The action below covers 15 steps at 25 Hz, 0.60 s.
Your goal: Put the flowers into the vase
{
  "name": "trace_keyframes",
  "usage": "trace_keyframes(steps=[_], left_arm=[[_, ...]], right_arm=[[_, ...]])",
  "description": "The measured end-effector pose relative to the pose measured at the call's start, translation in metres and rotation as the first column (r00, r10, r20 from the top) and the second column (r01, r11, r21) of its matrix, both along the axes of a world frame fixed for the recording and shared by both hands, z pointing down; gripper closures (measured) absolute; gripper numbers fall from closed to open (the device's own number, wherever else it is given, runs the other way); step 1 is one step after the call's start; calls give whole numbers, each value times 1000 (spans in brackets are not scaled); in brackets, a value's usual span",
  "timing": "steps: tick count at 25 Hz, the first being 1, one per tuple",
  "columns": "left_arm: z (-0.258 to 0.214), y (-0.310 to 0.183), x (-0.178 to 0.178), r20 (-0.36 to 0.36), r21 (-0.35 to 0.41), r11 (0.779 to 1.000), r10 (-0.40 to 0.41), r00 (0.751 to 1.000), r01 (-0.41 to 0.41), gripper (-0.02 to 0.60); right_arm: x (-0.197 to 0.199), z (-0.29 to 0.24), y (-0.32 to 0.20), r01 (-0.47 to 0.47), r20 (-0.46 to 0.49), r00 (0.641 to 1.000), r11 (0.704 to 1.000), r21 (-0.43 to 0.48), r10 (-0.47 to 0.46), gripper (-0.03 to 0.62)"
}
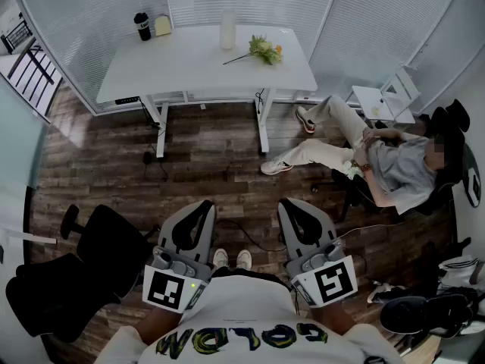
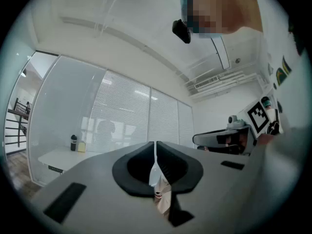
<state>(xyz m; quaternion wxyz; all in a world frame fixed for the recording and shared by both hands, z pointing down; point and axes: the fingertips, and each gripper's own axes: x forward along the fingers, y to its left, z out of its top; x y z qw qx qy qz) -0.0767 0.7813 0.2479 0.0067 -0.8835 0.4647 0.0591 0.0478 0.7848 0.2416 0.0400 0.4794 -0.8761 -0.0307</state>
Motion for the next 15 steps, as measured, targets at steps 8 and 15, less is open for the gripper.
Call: trace_keyframes(steps=[8, 15], left_arm=[[4, 1, 20, 0, 8, 1000, -19, 1000, 19, 557], [16, -1, 37, -18, -17, 998, -58, 998, 57, 557]], right_arm=[[26, 6, 0, -8, 0, 1000, 1000, 3, 8, 583], [49, 16, 0, 7, 4, 1000, 1000, -8, -7, 583]])
